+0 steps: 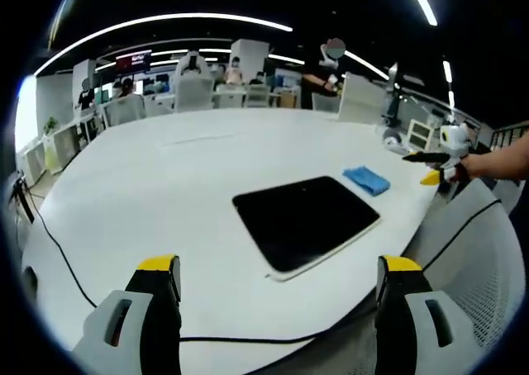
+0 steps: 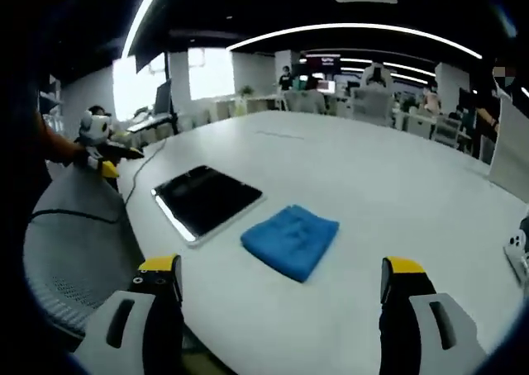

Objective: Wipe the mirror surface with the cleaning cloth until all visible marks leave the cleaned area.

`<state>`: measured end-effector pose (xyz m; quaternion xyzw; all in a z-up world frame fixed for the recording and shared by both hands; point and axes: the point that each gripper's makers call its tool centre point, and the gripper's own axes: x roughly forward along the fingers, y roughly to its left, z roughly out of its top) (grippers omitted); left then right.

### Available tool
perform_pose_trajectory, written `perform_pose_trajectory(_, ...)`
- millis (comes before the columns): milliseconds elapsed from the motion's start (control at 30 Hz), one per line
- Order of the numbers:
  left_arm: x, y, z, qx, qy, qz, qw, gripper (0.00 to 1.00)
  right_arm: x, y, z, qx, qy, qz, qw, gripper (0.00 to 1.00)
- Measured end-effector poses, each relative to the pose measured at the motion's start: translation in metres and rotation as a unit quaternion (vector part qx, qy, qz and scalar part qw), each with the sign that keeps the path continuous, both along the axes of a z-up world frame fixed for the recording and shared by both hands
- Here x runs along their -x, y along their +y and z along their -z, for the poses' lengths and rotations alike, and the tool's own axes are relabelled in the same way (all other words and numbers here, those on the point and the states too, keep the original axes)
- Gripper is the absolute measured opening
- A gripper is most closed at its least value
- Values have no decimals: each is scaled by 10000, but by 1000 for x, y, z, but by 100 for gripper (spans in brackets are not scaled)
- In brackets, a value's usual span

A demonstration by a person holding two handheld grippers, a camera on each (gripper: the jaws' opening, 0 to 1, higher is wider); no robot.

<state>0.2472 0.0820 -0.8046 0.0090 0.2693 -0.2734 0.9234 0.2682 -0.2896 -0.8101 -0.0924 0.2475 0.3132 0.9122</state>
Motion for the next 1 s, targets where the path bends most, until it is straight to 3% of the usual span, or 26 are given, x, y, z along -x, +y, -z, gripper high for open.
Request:
perform_pose_trajectory(233,-1,1,-1,-5,-39,-45,10000,99,4,-2,7,-127,107,136,9998,100)
perform_pose_trajectory(500,-2,3,-1,153,37,-174,9997,99,6,0,-1,-390,-111,273,9988,100)
perform_pose_trajectory(700,-3,3,-1,150,7,-173,9997,99,14,-1,1,-541,-109,254,9982,100)
perform_pose_trajectory(800,-3,3,-2,169,5,-199,9997,99,13,0,-8,-811,-165,350,9960,100)
perform_pose_trajectory(1000,-2,5,-1,70,13,-199,9998,99,12,0,-10,-831,-214,363,9957,100)
